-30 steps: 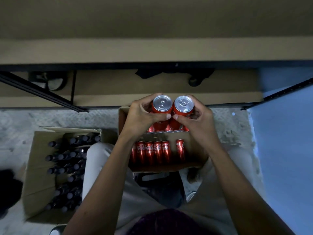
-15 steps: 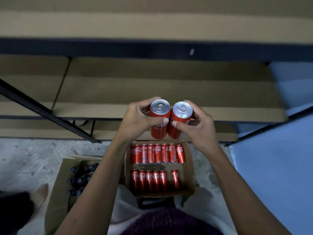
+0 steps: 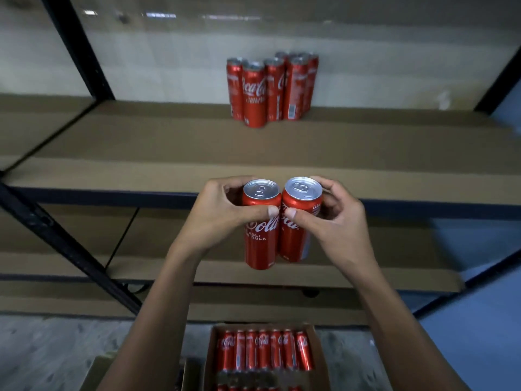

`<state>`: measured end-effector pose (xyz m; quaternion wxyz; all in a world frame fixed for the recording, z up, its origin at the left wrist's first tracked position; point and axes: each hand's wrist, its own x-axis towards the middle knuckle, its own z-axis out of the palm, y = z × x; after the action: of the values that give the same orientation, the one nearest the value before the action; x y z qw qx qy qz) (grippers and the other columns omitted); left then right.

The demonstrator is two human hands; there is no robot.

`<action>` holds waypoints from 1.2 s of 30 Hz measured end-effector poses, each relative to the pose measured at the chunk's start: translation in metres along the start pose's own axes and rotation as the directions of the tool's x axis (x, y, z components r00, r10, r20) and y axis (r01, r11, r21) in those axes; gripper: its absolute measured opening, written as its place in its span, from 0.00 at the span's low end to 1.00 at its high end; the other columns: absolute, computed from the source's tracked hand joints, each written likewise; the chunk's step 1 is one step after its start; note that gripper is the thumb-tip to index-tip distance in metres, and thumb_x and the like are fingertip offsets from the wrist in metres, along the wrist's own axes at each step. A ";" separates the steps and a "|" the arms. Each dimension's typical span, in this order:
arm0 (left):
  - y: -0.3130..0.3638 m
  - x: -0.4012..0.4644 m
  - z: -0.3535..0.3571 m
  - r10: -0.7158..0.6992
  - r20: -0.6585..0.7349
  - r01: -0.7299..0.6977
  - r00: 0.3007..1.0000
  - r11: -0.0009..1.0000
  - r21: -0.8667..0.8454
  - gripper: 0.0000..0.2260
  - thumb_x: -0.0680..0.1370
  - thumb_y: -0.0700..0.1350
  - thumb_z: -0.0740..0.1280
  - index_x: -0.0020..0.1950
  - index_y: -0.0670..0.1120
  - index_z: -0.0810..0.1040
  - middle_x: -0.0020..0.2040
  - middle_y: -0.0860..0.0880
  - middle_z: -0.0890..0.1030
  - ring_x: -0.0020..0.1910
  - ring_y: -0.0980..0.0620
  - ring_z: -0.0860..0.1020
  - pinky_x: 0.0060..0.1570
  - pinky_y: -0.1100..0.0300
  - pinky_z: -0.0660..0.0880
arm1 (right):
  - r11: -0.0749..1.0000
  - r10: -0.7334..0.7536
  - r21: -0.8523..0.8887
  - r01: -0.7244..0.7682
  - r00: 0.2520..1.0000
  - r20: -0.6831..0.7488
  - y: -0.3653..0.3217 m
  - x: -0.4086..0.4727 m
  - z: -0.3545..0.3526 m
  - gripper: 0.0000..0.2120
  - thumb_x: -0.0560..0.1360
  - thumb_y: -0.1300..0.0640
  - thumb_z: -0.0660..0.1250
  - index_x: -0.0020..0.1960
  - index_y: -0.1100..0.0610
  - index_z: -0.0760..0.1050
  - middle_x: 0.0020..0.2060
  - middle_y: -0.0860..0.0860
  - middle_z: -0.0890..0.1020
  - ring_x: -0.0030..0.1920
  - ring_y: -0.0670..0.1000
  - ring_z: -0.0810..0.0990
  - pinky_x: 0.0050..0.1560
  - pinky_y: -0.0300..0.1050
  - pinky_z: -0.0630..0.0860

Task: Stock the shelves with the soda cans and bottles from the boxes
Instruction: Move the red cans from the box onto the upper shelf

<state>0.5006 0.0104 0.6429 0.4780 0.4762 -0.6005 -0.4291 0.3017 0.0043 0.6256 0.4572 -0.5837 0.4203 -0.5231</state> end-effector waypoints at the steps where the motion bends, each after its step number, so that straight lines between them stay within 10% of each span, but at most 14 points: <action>1: 0.006 0.004 -0.003 0.010 -0.003 -0.010 1.000 1.000 -0.001 0.16 0.68 0.40 0.79 0.54 0.44 0.84 0.49 0.49 0.86 0.51 0.51 0.84 0.51 0.57 0.79 | 1.000 -0.013 0.006 0.013 1.000 0.005 -0.006 0.005 0.001 0.24 0.66 0.65 0.78 0.60 0.54 0.77 0.49 0.48 0.86 0.49 0.45 0.85 0.46 0.35 0.78; 28: -0.002 0.159 -0.009 0.165 -0.219 -0.165 0.962 0.986 0.018 0.20 0.69 0.42 0.78 0.58 0.52 0.80 0.51 0.56 0.85 0.52 0.60 0.82 0.52 0.64 0.77 | 0.994 -0.078 0.079 0.079 0.997 -0.022 0.011 0.157 0.000 0.31 0.69 0.62 0.77 0.70 0.54 0.70 0.58 0.47 0.82 0.56 0.42 0.82 0.50 0.34 0.78; 36: -0.048 0.153 -0.009 0.001 -0.246 0.045 0.969 0.982 0.182 0.23 0.61 0.56 0.81 0.53 0.54 0.83 0.47 0.56 0.86 0.46 0.61 0.83 0.53 0.56 0.80 | 0.990 0.080 -0.116 -0.075 0.996 0.033 0.058 0.155 -0.019 0.25 0.67 0.58 0.80 0.62 0.49 0.77 0.53 0.45 0.85 0.53 0.43 0.83 0.56 0.44 0.79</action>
<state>0.5030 -0.1490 0.6231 0.4971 0.5745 -0.5691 -0.3144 0.2971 -0.1612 0.6053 0.4508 -0.6020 0.4633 -0.4688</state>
